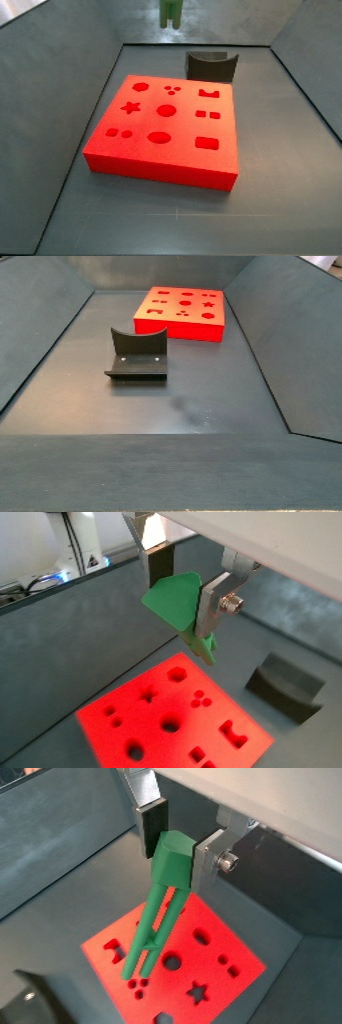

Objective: Pick up the 3 prong object. Move up. Place the 3 prong object on the fixture. Regrasp the 3 prong object. Move to above the board. Insert the 3 prong object.
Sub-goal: Move to above the board, then insert the 3 prong object.

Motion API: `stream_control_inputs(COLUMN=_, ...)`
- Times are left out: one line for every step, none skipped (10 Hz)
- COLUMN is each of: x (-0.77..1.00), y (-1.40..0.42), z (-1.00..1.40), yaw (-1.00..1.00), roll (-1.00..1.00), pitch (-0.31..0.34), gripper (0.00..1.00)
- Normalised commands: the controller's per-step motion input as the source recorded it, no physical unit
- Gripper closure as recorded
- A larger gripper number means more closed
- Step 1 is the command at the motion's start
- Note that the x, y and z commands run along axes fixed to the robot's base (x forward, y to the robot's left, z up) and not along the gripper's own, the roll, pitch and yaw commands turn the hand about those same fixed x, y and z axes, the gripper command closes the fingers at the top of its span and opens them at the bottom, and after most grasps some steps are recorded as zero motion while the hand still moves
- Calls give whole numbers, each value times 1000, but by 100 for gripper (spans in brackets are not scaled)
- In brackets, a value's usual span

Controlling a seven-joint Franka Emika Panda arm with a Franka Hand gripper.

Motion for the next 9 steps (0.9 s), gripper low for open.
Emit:
stream_control_inputs(x=-65, y=18, z=1, yaw=-19, roll=-346, pitch=-63, gripper=100)
stream_control_inputs(x=-45, y=17, z=2, yaw=-14, roll=-209, pitch=-39, gripper=100)
stream_control_inputs(x=0, y=0, z=-200, yaw=0, roll=34, pitch=0, gripper=100)
stream_control_inputs(x=0, y=0, z=-109, yaw=0, roll=-27, pitch=0, gripper=100)
stream_control_inputs(x=0, y=0, z=0, yaw=0, roll=6, pitch=0, gripper=100)
stream_control_inputs(x=569, y=-83, z=-571, yaw=0, roll=-143, pitch=203, gripper=100)
stream_control_inputs(x=569, y=120, z=0, yaw=-49, roll=-500, pitch=137, gripper=100)
stream_control_inputs(x=549, y=186, z=0, yaw=0, roll=-500, pitch=147, gripper=100)
stream_control_inputs(x=540, y=177, z=0, yaw=0, roll=-500, pitch=160, gripper=100)
